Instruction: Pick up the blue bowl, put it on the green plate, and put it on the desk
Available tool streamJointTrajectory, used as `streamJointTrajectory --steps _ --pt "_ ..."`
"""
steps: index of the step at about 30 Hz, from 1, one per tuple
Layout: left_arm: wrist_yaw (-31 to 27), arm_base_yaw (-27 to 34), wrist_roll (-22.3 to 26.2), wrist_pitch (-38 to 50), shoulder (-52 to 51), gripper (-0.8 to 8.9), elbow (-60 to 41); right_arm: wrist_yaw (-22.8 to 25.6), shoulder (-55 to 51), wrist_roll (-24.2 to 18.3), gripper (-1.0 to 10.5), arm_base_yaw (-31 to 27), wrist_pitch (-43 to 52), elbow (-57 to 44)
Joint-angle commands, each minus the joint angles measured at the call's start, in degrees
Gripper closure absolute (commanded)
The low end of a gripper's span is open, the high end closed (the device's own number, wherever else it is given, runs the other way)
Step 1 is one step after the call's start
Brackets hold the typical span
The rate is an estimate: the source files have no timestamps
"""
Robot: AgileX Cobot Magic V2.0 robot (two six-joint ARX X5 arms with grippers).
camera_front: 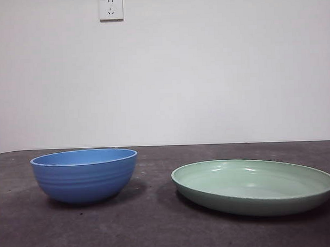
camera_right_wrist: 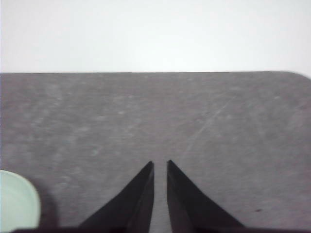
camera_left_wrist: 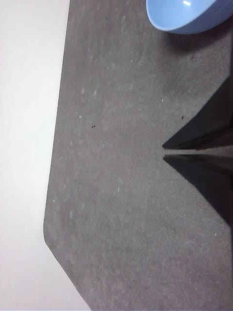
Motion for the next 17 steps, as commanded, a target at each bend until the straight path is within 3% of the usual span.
streamJointTrajectory --steps 1,5,9,17 --pt "0.2 -0.1 -3.2 0.4 -0.1 7.95 -1.2 -2.5 0.0 6.5 9.1 0.0 -0.5 -0.3" --pt "0.9 -0.1 -4.1 0.6 0.0 7.97 -0.7 -6.2 0.0 10.5 9.3 0.0 -0.5 -0.2" --pt "0.8 -0.1 -4.3 1.4 0.2 7.97 1.5 -6.2 0.0 14.9 9.4 0.0 0.1 0.1" --pt "0.8 -0.1 -9.3 6.1 4.6 7.97 7.4 -6.0 0.0 24.3 9.4 0.0 2.0 3.3"
